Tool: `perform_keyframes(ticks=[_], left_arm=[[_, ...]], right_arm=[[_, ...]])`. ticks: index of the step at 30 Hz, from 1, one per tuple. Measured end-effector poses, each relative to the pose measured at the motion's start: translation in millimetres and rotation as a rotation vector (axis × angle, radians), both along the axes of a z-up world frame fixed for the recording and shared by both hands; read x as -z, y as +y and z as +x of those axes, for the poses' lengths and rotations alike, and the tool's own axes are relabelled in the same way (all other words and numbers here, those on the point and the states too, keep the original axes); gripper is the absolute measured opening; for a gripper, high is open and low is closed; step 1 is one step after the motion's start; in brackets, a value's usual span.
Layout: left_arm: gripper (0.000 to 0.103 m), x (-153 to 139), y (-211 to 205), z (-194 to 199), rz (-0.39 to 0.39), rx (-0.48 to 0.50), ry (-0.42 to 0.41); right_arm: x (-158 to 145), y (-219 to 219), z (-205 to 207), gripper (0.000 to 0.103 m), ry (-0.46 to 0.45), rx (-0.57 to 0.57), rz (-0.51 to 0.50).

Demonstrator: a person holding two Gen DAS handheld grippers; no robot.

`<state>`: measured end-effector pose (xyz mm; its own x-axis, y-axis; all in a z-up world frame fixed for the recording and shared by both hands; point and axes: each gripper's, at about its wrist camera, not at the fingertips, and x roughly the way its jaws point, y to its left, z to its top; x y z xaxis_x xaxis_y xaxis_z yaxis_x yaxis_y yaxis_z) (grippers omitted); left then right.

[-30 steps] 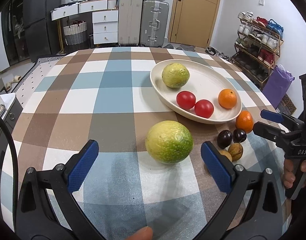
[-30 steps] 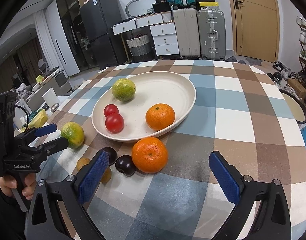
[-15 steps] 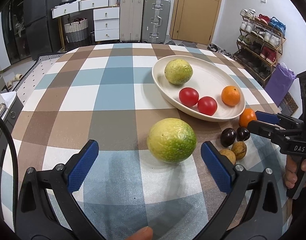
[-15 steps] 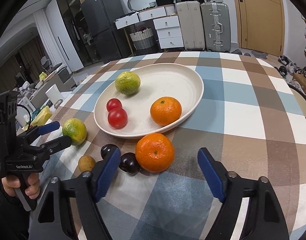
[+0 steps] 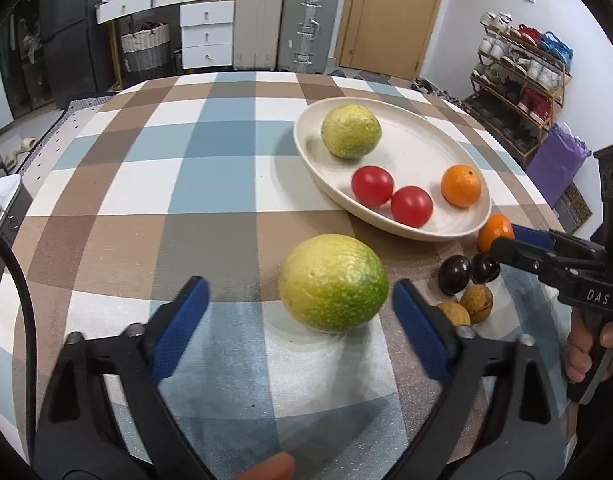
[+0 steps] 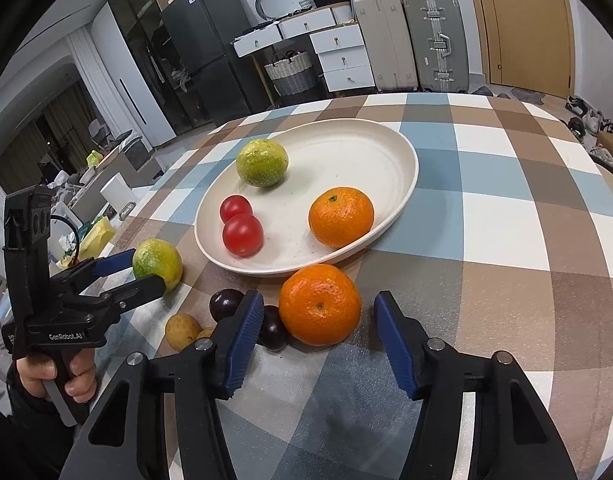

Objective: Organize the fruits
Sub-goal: 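Grasp the green pomelo with the left tool while the right tool grasps a tangerine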

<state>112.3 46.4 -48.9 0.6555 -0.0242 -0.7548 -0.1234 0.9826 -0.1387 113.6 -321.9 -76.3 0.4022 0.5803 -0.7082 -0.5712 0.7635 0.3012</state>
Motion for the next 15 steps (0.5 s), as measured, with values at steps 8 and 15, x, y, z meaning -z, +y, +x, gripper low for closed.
perform_keyframes(ticks=[8, 15], left_arm=[[0.057, -3, -7, -1, -0.018, 0.060, -0.026], [0.052, -7, -12, -5, -0.017, 0.088, -0.048]], right_arm=[[0, -3, 1, 0.060, 0.001, 0.014, 0.004], [1, -3, 2, 0.060, 0.004, 0.013, 0.010]])
